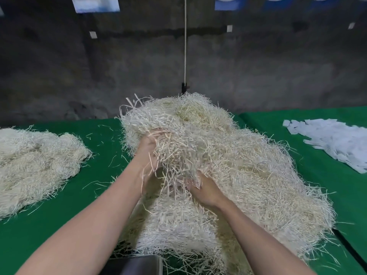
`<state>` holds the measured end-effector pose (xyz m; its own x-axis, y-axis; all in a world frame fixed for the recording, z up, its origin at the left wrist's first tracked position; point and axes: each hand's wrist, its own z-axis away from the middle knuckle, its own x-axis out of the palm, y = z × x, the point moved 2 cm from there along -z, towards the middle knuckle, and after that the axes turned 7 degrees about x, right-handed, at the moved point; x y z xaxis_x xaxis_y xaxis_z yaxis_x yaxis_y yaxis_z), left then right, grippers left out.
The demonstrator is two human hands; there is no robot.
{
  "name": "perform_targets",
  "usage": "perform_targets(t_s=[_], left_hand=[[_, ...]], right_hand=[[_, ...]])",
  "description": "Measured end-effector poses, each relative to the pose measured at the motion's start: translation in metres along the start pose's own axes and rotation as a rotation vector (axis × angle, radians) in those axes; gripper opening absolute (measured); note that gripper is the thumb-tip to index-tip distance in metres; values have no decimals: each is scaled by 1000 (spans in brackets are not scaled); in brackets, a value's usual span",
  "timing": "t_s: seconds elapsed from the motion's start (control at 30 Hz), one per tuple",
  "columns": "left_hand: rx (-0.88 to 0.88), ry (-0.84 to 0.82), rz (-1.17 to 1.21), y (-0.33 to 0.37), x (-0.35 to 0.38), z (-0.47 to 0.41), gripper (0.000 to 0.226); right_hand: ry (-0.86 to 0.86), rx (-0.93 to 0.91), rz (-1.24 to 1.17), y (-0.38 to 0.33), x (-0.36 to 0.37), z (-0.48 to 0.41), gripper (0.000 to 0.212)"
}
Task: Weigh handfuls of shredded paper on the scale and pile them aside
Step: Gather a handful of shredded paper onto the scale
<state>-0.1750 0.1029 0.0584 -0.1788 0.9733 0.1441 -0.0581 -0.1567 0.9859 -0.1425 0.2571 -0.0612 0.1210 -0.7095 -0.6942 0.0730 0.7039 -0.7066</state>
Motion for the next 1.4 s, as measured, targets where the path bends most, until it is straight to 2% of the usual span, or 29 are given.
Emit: perform_targets(t_s=[0.07,0.2,0.3,0.37,0.47,0.5,0.57,0.63,0.67,0.73,0.8,0.87,0.97,1.03,1.13,1.17,1.23,1.3,1.33,1.4], left_hand=[[7,46,70,1,-6,6,27],[95,51,120,24,-22,8,21],[167,-15,-41,45,-36,7,22],[168,-43,-136,42,-48,7,18],[139,-54,-198,32,-62,16,23],[136,-53,-203,31,-64,18,22],[115,-46,-196,34,-65,23,16],[104,-33,-136,38,-67,28,22],[125,-32,-114,39,-70,29,22],[136,25,-54,48,-77,32,20],[142,134,-12,57,-87,36,22],[168,110,-70,63,-89,40,18],[215,25,-152,61,-87,44,22],[216,16,-166,56,-86,42,28],[178,-26,-100,57,-78,47,23],[183,-47,-75,59,-74,48,24],[233,-40,-67,65,-71,47,23],[211,17,-74,67,-80,34,19],[218,-14,-94,68,-84,26,17],[292,-239,-420,66,-91,9,10]], right_hand=[[18,24,13,10,-3,-3,65],[53,-20,149,27,-6,1,42],[132,-8,113,22,-6,11,35],[182,7,83,-8,-15,13,61],[343,-174,335,-63,-37,13,92],[379,-248,353,-80,-45,14,103],[355,-346,298,-107,-53,8,121],[200,-351,196,-124,-45,-9,127],[87,-304,160,-126,-33,-17,121],[-91,-198,208,-108,2,-28,93],[-140,-121,363,-74,33,-26,56],[-112,-49,395,-44,48,-23,43],[-83,-35,274,-54,33,-20,55],[39,-154,248,-87,8,-13,65],[162,-409,186,-131,-21,-10,118],[131,-446,127,-141,-21,-13,122],[-99,-370,36,-148,-2,-17,97],[-357,-188,118,-132,32,-18,73],[-417,-130,181,-118,45,-20,54],[-308,-100,157,-95,51,-26,7]])
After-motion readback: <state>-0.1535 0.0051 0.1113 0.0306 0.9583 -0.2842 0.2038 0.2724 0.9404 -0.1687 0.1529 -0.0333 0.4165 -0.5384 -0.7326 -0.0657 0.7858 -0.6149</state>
